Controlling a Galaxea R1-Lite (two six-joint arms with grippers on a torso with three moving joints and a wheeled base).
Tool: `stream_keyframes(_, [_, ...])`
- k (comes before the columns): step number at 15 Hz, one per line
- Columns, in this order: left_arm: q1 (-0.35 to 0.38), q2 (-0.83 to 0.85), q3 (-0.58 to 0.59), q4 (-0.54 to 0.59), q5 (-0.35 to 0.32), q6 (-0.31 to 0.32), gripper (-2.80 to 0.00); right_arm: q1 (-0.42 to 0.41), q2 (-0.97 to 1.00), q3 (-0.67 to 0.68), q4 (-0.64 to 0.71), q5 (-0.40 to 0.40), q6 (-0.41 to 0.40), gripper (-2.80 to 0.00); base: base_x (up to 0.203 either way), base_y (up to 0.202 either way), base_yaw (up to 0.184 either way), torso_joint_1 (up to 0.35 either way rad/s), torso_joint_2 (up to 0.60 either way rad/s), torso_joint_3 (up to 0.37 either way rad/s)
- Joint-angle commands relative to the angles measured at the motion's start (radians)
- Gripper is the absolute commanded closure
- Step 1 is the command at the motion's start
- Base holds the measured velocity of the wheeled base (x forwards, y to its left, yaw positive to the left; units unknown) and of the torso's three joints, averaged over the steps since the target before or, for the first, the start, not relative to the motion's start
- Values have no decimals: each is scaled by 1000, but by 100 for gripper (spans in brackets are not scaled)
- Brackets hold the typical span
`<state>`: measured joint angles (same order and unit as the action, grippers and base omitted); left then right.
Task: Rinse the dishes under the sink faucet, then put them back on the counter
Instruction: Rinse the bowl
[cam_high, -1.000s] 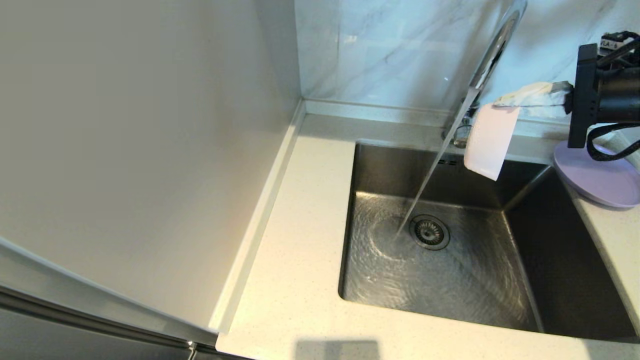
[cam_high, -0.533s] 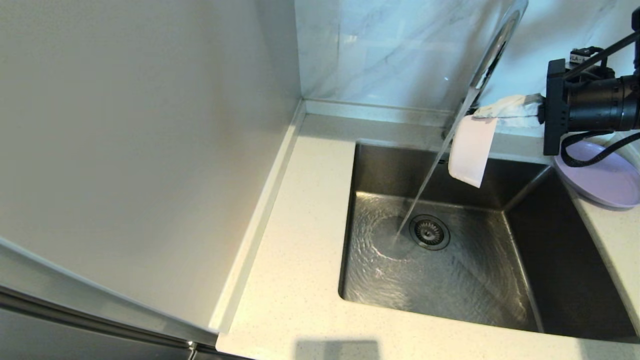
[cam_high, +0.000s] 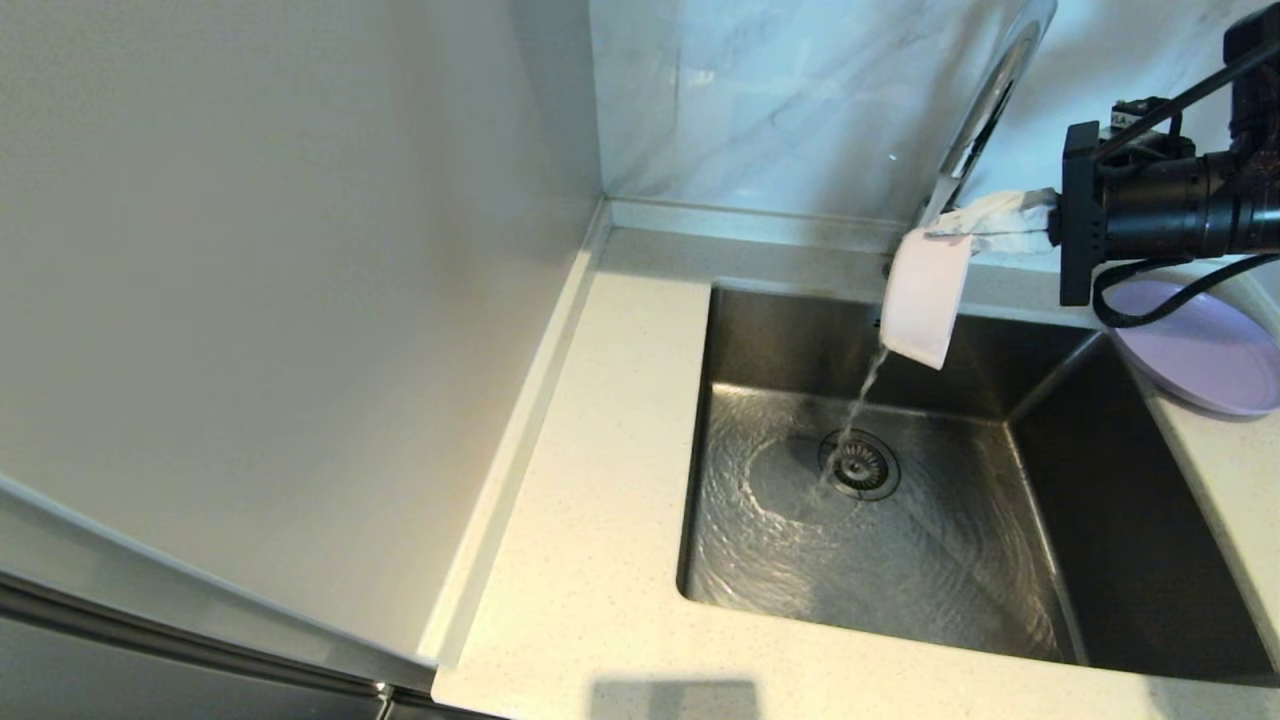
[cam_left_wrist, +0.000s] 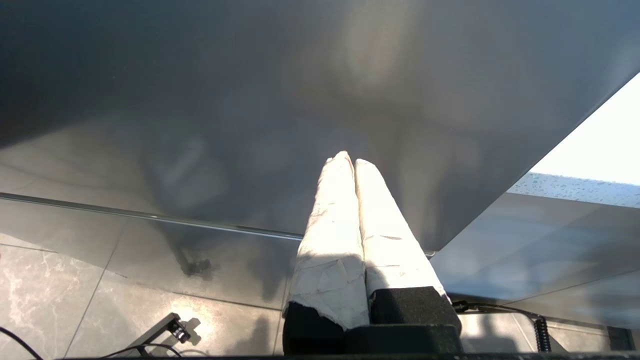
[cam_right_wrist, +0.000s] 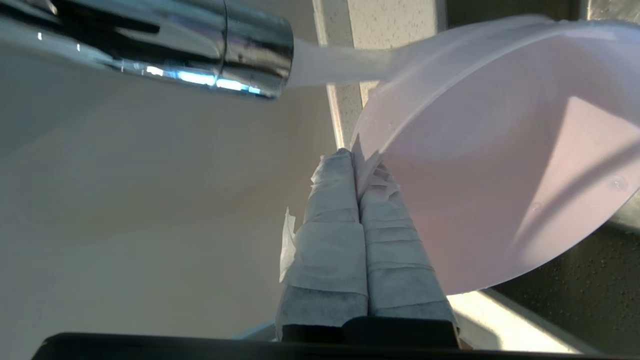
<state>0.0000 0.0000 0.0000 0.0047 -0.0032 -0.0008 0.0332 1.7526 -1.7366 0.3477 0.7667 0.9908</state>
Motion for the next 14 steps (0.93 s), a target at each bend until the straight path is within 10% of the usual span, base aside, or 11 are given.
stream_keyframes(1, [0,0,0,0,0,-1,0,-2,24,-25,2,-6,16,0,0,0,0,0,0,0])
stream_keyframes(14, [0,0,0,0,0,-1,0,-96,68,-101,2,-29,63,0,0,0,0,0,0,0])
